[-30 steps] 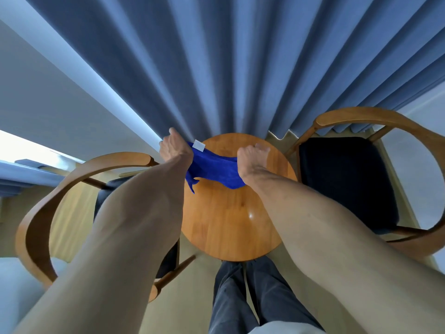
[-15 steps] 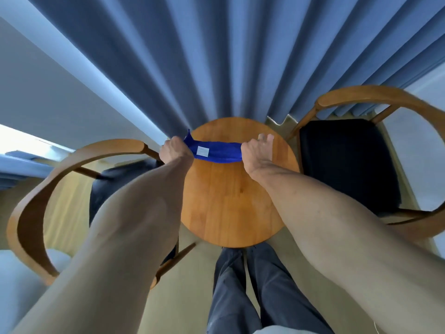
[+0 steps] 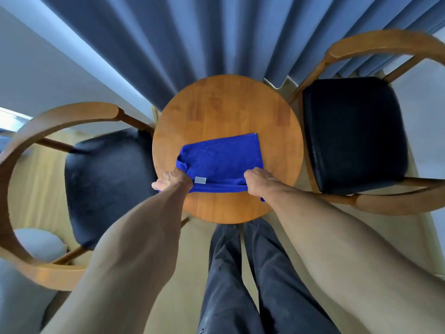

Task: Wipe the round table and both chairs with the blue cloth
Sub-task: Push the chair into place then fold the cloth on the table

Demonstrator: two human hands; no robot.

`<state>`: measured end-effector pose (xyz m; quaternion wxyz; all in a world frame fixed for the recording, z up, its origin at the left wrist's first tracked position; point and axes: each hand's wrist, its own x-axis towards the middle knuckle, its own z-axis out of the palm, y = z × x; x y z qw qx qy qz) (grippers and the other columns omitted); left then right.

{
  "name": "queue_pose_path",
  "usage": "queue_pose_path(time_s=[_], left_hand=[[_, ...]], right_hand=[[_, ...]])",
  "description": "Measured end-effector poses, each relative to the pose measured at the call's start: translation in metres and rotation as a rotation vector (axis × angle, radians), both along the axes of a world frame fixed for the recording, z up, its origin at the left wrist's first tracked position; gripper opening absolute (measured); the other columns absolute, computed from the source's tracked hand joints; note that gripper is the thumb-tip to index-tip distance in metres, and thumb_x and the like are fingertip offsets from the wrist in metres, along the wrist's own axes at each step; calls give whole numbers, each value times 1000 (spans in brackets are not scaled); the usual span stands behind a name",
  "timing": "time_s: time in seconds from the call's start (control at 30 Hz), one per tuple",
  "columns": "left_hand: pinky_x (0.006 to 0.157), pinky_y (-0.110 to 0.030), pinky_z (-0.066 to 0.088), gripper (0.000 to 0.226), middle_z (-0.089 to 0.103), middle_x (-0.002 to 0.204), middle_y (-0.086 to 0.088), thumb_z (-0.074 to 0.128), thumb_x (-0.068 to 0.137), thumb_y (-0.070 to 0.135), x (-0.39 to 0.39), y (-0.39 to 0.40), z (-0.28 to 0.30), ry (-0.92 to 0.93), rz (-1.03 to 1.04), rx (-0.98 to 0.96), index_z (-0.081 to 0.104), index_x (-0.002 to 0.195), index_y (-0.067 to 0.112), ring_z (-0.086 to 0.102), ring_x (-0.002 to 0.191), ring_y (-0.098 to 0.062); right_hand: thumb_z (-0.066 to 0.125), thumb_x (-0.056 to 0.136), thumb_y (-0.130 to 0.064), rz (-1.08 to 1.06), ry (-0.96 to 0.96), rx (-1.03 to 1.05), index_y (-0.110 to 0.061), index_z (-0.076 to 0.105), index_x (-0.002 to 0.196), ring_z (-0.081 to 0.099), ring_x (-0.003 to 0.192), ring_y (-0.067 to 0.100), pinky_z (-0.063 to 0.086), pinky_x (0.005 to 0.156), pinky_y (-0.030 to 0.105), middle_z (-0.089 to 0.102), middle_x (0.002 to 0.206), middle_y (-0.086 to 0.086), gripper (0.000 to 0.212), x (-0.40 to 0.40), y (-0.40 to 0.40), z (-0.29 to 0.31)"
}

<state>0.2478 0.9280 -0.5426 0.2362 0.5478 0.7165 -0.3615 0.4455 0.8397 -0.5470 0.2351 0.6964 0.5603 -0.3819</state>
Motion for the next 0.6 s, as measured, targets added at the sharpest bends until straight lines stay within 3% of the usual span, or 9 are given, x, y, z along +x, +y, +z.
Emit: queue_pose_path(time_s=[0.13, 0.27, 0.4, 0.5, 0.6], left_hand=[[97, -38, 34, 13, 58, 93, -1, 46, 93, 26, -2, 2, -24, 8, 7, 44, 57, 95, 20, 58, 93, -23], [87, -38, 29, 24, 56, 85, -2, 40, 94, 25, -2, 21, -55, -22, -4, 147, 63, 96, 20, 56, 92, -23], [93, -40, 29, 21, 65, 103, -7, 42, 91, 17, 2, 47, -92, -75, -5, 241, 62, 97, 19, 56, 108, -29], [96, -40, 32, 27, 64, 115, -11, 44, 91, 12, 7, 62, -115, -92, -18, 319, 63, 109, 17, 52, 116, -31], [96, -41, 34, 31, 59, 123, -12, 41, 92, 10, 6, 67, -137, -165, 31, 390, 59, 117, 16, 45, 121, -31]], right_hand=[[44, 95, 1, -142, -79, 61, -15, 47, 89, 47, 85, 21, 40, 79, 35, 57, 101, 6, 17, -5, 5, -19], [49, 89, 3, -246, -192, 260, -15, 49, 100, 60, 89, 25, 34, 77, 35, 65, 97, 5, 21, -1, 29, -44], [48, 86, 5, -236, -259, 389, -17, 44, 87, 60, 95, 28, 37, 86, 38, 64, 90, 5, 23, 1, 63, -78], [47, 82, 10, -233, -275, 451, -18, 46, 82, 59, 95, 30, 37, 90, 39, 59, 82, 7, 28, 2, 82, -106], [44, 77, 14, -267, -274, 537, -17, 47, 81, 59, 89, 32, 38, 88, 40, 67, 86, 12, 32, 6, 89, -128]])
